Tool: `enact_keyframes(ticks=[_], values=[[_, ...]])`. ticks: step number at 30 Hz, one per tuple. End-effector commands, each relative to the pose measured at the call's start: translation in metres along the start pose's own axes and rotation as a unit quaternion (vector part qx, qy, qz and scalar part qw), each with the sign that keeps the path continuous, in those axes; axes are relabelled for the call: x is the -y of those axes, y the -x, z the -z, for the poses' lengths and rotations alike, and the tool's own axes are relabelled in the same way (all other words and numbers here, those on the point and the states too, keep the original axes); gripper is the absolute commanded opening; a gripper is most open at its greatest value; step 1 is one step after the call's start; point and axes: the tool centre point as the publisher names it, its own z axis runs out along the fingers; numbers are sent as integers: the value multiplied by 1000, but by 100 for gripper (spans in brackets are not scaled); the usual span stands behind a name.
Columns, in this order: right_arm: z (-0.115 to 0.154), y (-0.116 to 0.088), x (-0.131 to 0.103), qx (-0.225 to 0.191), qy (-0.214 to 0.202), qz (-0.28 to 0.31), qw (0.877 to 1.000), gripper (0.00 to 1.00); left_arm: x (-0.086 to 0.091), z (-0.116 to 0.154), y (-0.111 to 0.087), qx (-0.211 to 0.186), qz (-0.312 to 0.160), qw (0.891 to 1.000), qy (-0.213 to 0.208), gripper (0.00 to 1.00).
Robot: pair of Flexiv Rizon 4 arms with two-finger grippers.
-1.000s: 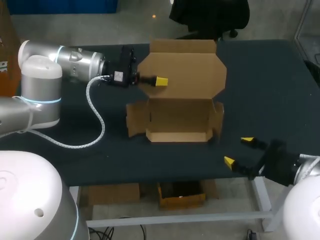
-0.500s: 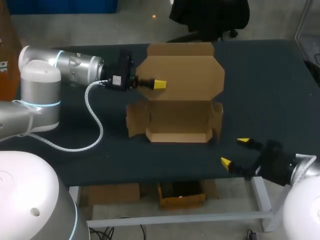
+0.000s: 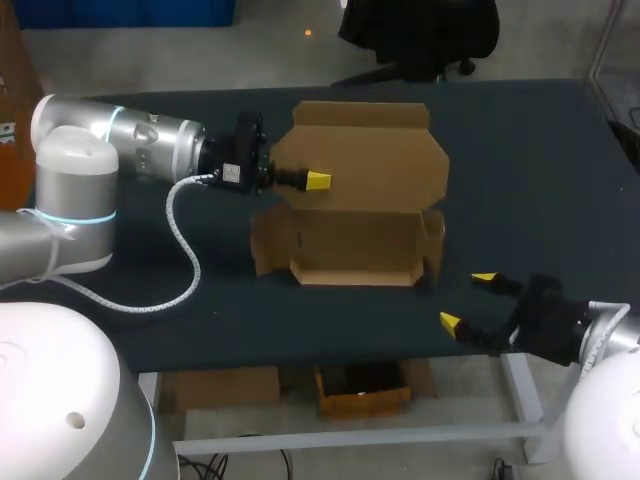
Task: Assemble the packaging by folding the flat box into shape, placing the metal phone stand inside, and closing the box properly
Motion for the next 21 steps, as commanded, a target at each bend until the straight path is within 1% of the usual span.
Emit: enact_keyframes(ticks=[1, 4, 13, 21], values=[[-3, 1, 1, -1, 0, -1, 1000, 100, -6, 1, -8, 18, -3, 1000, -2, 0], [-4, 2, 1, -2, -1, -1, 1000, 100, -8, 2, -7, 20, -2, 1000, -7, 0], [-5, 3, -1, -1, -3, -1, 1000, 100, -12, 1, -7, 22, 11, 1000, -2, 0], [-5, 4, -2, -1, -4, 0, 1000, 100, -15, 0, -10, 23, 9, 1000, 0, 0]])
